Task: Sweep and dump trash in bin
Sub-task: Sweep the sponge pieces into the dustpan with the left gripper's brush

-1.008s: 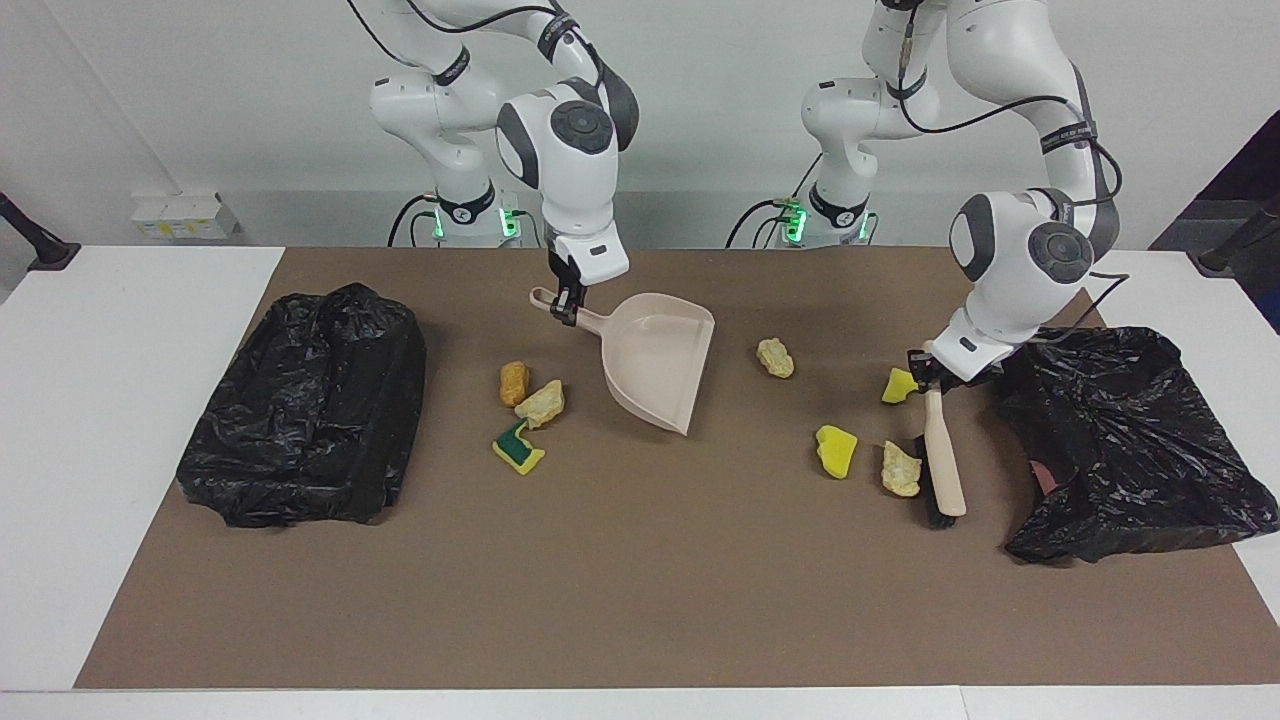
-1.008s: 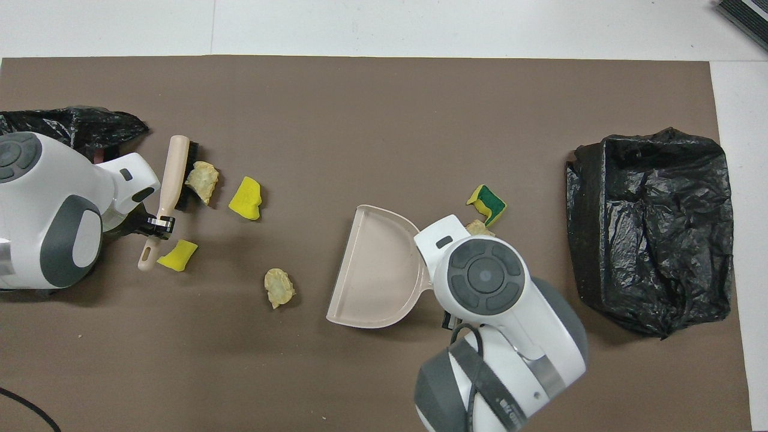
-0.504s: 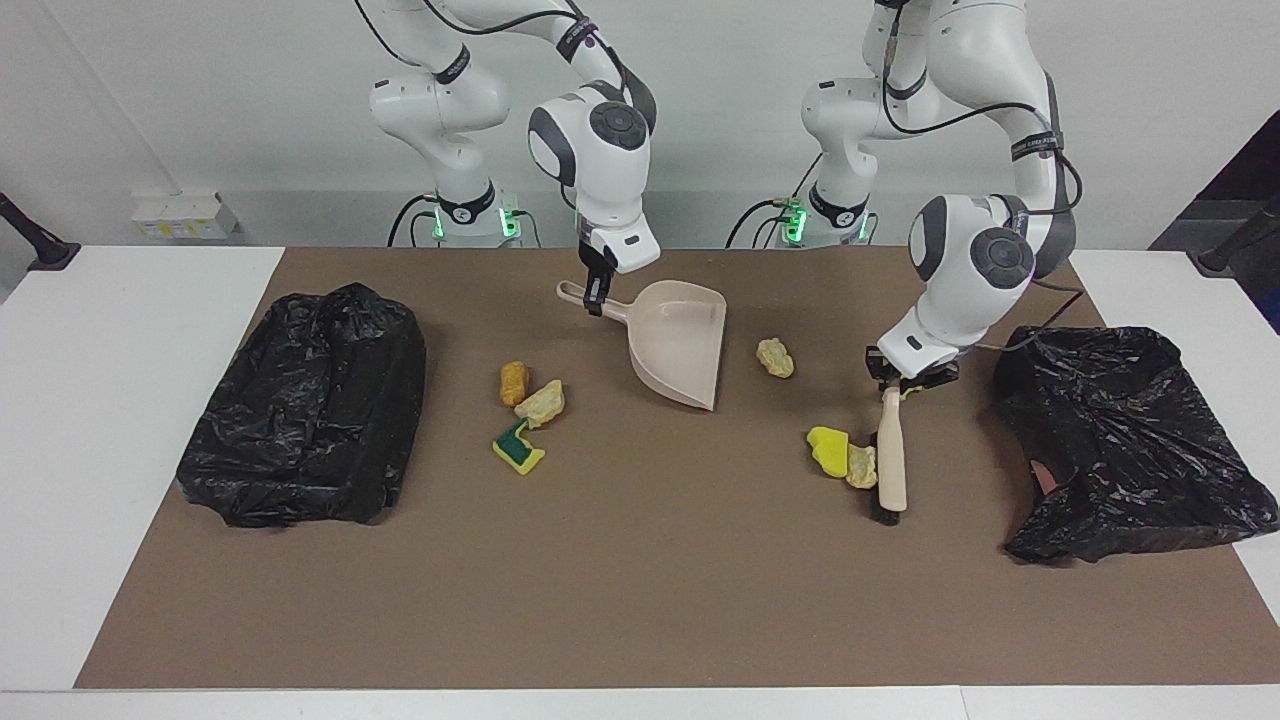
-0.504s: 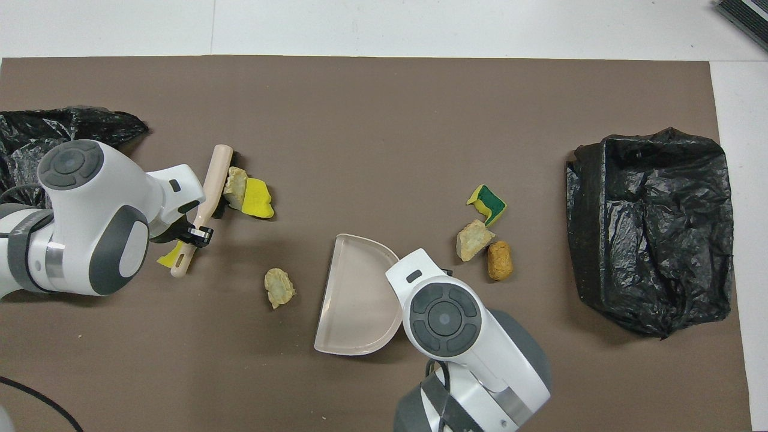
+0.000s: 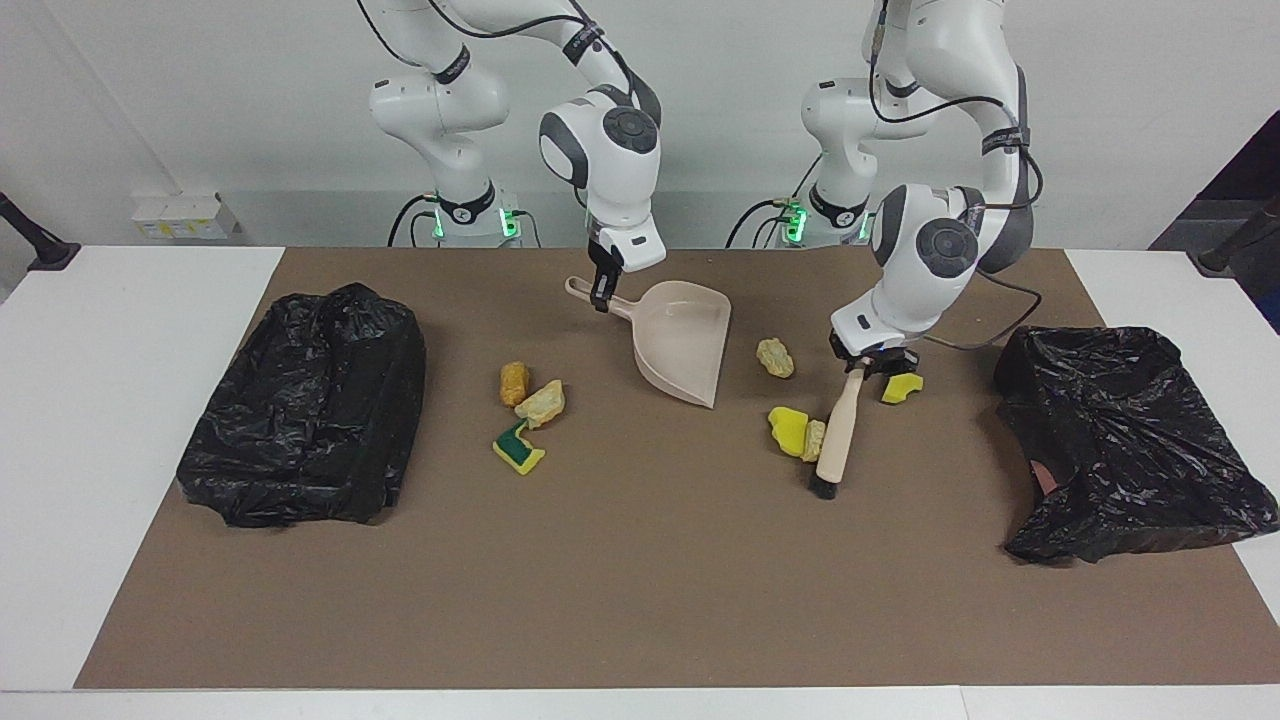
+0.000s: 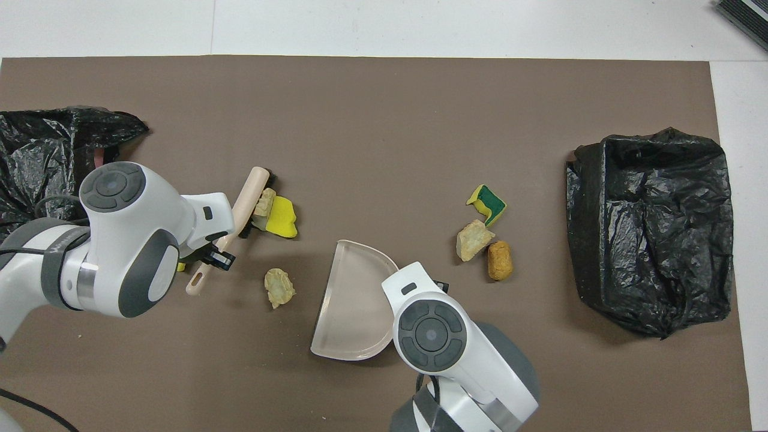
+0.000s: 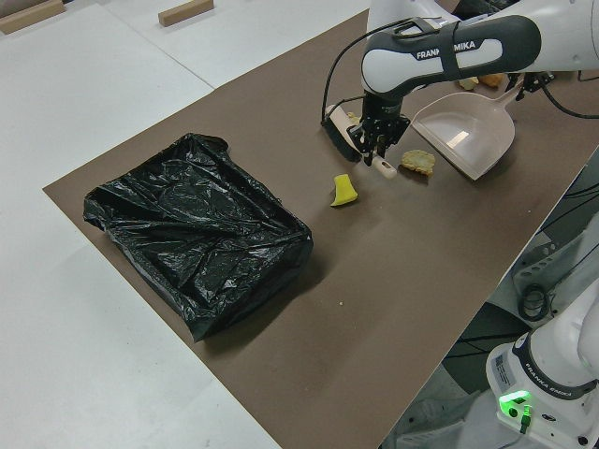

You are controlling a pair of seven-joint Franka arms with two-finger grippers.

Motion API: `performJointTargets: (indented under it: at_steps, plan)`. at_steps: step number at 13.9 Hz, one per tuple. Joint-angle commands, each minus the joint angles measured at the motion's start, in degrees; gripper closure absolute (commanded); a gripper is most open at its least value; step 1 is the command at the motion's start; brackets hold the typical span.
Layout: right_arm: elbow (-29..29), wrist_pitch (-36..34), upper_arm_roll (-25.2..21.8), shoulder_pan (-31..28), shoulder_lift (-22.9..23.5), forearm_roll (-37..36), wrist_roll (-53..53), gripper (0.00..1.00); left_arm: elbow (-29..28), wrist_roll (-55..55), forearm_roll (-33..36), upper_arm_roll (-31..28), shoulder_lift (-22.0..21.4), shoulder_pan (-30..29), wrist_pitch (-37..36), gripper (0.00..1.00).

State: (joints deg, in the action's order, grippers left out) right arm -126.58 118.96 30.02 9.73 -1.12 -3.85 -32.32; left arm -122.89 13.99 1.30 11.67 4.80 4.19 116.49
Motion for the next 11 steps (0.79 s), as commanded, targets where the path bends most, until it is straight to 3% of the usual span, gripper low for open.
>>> performJointTargets:
  at_steps: [1, 4, 7, 9, 11]
  plan:
    - [-4.4, 4.3, 0.8, 0.3, -3.5, 0.2, 4.4, 1.00, -2.2, -1.2, 0.5, 4.1, -3.0, 0.1, -3.8, 1.00]
    - [-4.6, 3.9, 1.1, 0.3, -3.8, 0.2, 5.1, 1.00, -2.6, -9.4, 0.5, 11.6, -4.1, 0.0, -6.0, 1.00]
    - [-4.6, 3.6, 1.1, 0.3, -3.9, 0.2, 5.2, 1.00, -5.1, -11.9, -0.5, 18.7, -8.5, -0.3, -9.1, 1.00]
    - [-4.6, 3.6, 1.1, 0.3, -3.8, 0.2, 5.2, 1.00, -4.3, -12.3, -9.7, 18.9, -10.6, -0.4, -15.0, 1.00]
    - [-4.6, 3.6, 1.0, 0.3, -3.8, 0.2, 5.1, 1.00, -4.1, -12.2, -11.9, 18.4, -13.6, -0.6, -16.6, 1.00]
